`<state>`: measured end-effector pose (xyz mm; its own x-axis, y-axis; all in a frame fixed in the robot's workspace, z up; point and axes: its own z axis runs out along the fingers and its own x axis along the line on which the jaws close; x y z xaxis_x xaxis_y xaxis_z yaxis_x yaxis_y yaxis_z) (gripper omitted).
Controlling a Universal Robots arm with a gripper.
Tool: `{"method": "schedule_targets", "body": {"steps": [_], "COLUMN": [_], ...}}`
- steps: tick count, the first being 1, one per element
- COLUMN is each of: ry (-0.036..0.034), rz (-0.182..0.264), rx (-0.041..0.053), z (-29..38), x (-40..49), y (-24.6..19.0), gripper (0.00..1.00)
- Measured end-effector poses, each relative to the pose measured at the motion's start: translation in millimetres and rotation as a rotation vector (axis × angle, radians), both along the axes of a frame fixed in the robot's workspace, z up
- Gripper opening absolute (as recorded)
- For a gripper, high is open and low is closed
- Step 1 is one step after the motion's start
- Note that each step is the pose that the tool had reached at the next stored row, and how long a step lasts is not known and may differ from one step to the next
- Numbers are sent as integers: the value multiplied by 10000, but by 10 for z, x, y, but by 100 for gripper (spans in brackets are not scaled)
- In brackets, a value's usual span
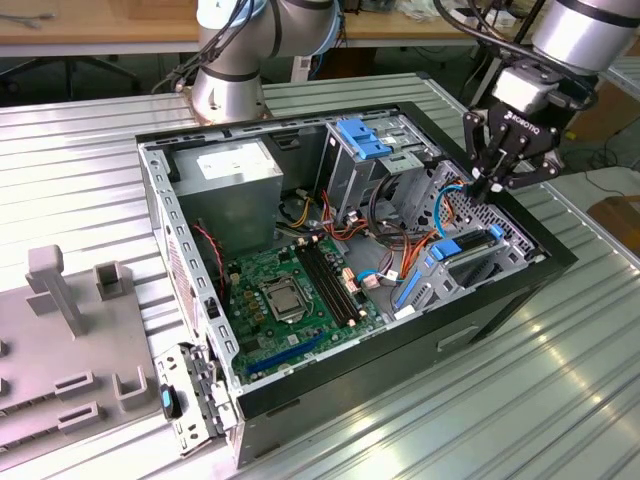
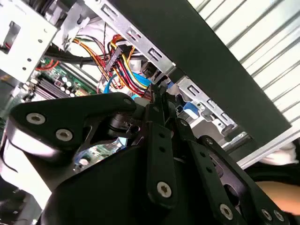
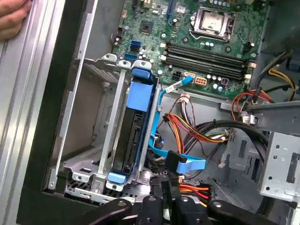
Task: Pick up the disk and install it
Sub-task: 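Insert the first disk wire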
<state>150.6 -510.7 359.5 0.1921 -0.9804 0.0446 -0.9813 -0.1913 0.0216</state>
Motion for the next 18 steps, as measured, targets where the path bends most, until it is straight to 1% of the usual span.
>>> {"method": "schedule_targets", "body": {"steps": [1,4,5,7,9,10,11,12,14,15,16,17,18], "ry": [-1,0,0,1,0,0,-1,0,1,2,4,9,18], "rz": [-198,-310,-413,-448,-449,-449,-472,-618,-1222,-1368,-1403,-1451,-1491], "rx": [-5,-25,-25,-26,-25,-27,-26,-26,-25,-25,-19,15,74], "z": [-5,-10,-10,-10,-11,-9,-10,-10,-11,-11,-11,-11,-11], "x": [0,-4,-19,-59,-83,-89,-89,-89,-90,-90,-90,-90,-90], "y": [-4,-11,-11,-17,-42,-61,-89,-100,-100,-111,-121,-133,-141], "gripper": [17,17,17,17,17,17,17,17,17,17,17,17,17]}}
